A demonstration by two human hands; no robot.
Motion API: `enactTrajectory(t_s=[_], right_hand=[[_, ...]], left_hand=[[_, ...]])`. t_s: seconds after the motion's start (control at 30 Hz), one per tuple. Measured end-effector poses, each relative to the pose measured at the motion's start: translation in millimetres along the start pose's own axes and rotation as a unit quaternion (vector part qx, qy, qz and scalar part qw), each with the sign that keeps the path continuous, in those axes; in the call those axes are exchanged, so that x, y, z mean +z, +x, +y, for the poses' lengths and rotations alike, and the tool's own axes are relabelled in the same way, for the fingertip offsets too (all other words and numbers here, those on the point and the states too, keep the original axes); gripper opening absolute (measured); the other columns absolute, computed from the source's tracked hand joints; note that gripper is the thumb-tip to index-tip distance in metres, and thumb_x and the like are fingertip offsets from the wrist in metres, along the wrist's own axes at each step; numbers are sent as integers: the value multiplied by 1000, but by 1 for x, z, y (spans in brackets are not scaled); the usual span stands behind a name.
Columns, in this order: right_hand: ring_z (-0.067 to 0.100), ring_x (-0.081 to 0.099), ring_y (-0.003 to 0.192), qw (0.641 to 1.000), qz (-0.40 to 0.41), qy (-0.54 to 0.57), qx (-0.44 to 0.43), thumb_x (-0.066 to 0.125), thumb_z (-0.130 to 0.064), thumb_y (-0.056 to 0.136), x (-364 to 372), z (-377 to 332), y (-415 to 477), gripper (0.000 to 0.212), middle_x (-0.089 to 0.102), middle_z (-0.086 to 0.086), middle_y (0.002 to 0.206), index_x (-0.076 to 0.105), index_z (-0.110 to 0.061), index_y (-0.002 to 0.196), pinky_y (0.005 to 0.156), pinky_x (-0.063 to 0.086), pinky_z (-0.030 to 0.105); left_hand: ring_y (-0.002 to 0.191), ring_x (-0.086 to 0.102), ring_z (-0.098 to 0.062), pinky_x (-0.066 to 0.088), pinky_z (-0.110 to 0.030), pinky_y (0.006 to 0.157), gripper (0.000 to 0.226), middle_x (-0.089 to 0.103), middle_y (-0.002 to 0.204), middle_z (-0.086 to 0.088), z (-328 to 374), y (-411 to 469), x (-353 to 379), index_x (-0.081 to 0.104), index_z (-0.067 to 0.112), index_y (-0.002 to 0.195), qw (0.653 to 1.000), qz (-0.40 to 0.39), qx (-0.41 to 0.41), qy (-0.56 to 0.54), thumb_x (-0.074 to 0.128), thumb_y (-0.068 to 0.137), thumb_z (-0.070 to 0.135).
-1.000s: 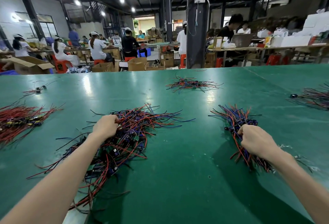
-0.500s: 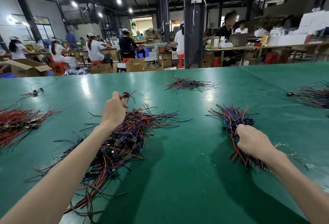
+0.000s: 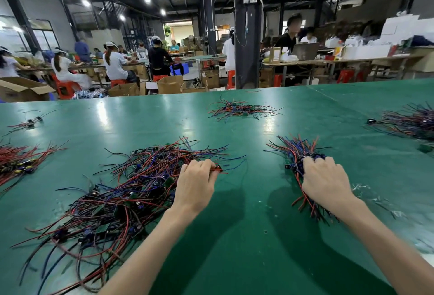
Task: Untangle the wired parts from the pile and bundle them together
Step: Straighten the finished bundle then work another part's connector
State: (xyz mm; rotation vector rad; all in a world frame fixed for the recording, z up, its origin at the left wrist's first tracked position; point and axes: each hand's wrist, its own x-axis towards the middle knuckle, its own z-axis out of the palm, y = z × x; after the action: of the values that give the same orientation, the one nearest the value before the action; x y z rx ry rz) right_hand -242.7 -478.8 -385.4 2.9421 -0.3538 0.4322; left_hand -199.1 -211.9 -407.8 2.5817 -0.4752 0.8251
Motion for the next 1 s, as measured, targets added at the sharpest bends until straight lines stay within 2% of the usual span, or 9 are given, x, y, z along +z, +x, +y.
enactTrajectory(t_s=[0.2,0.33,0.4,0.47,0.6,0.67,0.77,0.9,1.0], right_hand=[[28,45,103,996,82,40,-19,52,-21,88,-4,-16,-9,14,55,7,106,54,-13,100,84,37,37],[28,51,91,964,114,217,-105,60,-15,87,-4,-37,-19,6,62,6,91,62,-10,89,80,39,40],[23,53,80,926,71,350,-124,62,-14,88,-2,-47,-25,7,64,4,81,65,-10,83,76,41,33],[16,53,67,863,-20,497,-91,61,-18,91,-1,-57,-29,15,66,2,71,67,-10,80,65,41,27],[15,58,57,644,-219,733,20,55,-20,94,-4,-70,-33,20,70,8,73,66,-4,89,52,46,21],[15,59,55,585,-243,773,43,59,-16,90,-5,-71,-33,16,68,10,72,66,-2,88,51,47,19],[12,57,50,546,-244,799,65,64,-3,84,-5,-66,-32,7,64,8,65,62,-1,90,48,48,19],[11,59,48,522,-233,815,98,62,7,82,-6,-60,-27,15,66,9,65,60,-4,93,49,53,22],[13,61,50,512,-234,821,97,57,9,85,-4,-59,-25,14,68,12,67,58,-3,93,51,54,23]], left_hand=[[91,58,-27,38,-35,79,20,68,92,-6,-5,-3,-8,67,13,98,998,0,-65,-18,55,94,29],[77,59,-31,37,-34,67,14,66,78,-11,3,-4,-19,68,8,88,998,32,-47,6,62,91,21],[61,59,-31,40,-31,58,10,63,64,-10,11,-7,-22,67,7,77,998,57,-4,14,72,82,13],[52,58,-28,44,-29,50,12,61,57,-7,19,-11,-22,66,8,71,996,80,45,19,77,77,11],[58,61,-28,48,-34,48,18,64,63,-4,36,-23,-15,67,11,79,989,42,139,-9,56,89,21],[55,59,-24,46,-32,46,20,61,60,-1,46,-30,-11,66,13,79,979,20,204,5,52,89,21],[56,60,-24,46,-30,44,4,62,62,-2,55,-36,-5,68,12,84,973,1,231,-7,68,80,13],[78,62,-24,49,-34,69,25,70,83,-2,55,-40,0,64,18,115,979,-83,69,-174,57,93,30],[68,64,-10,51,-26,71,21,72,77,0,54,-38,0,65,17,113,947,-120,-24,-298,59,93,22]])
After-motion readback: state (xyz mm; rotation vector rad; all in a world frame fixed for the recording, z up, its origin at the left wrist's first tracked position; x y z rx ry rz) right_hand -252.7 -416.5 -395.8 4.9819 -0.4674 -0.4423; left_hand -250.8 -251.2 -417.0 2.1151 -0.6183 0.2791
